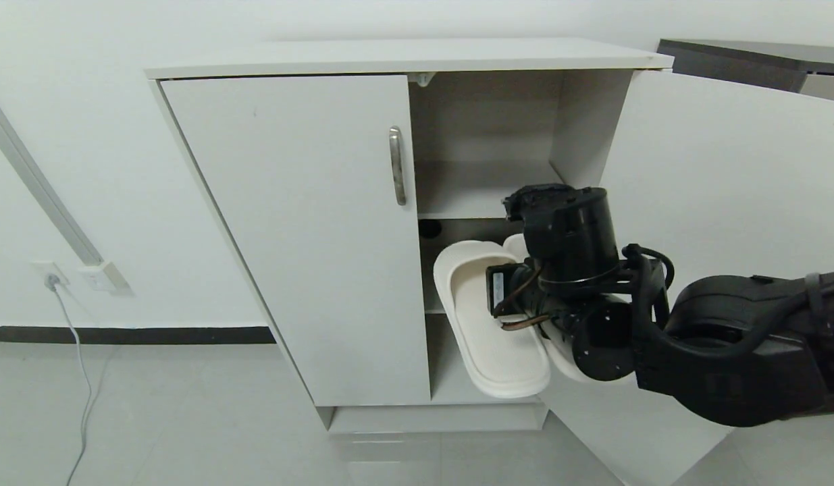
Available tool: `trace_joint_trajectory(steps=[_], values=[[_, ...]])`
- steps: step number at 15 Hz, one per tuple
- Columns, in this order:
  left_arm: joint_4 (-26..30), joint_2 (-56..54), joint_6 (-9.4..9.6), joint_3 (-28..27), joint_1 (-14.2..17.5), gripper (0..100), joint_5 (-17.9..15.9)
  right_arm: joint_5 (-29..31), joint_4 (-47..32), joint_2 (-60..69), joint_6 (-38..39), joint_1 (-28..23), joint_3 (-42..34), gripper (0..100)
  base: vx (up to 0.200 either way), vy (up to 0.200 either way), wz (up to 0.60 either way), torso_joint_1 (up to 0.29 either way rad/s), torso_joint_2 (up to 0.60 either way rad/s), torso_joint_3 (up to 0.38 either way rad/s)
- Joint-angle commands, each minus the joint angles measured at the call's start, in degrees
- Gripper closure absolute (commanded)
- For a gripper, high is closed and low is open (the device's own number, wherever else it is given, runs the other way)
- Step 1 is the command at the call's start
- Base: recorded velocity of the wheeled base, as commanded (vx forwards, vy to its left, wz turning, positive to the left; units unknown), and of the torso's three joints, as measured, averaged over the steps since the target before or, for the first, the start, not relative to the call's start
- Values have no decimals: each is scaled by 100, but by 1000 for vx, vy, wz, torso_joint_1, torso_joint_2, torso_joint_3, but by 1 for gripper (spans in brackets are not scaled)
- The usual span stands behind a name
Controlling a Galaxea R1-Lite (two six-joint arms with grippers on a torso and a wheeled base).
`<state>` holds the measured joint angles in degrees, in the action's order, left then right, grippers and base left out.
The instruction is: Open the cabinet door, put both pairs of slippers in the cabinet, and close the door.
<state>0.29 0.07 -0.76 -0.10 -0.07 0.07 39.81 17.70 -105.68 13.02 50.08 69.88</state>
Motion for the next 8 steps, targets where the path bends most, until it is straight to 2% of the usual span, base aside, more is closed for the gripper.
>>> trace_joint_trajectory(steps=[1,4,8], values=[[6,1,-4,1,7,100,1,18,313,118,-274,2,61,100,0,0,0,0,0,0],[6,1,58,1,7,100,-7,114,1034,21,-880,-60,61,100,0,0,0,0,0,0],[6,1,40,1,-1,100,-16,316,1104,-128,-959,-271,131,100,0,0,0,0,0,0]])
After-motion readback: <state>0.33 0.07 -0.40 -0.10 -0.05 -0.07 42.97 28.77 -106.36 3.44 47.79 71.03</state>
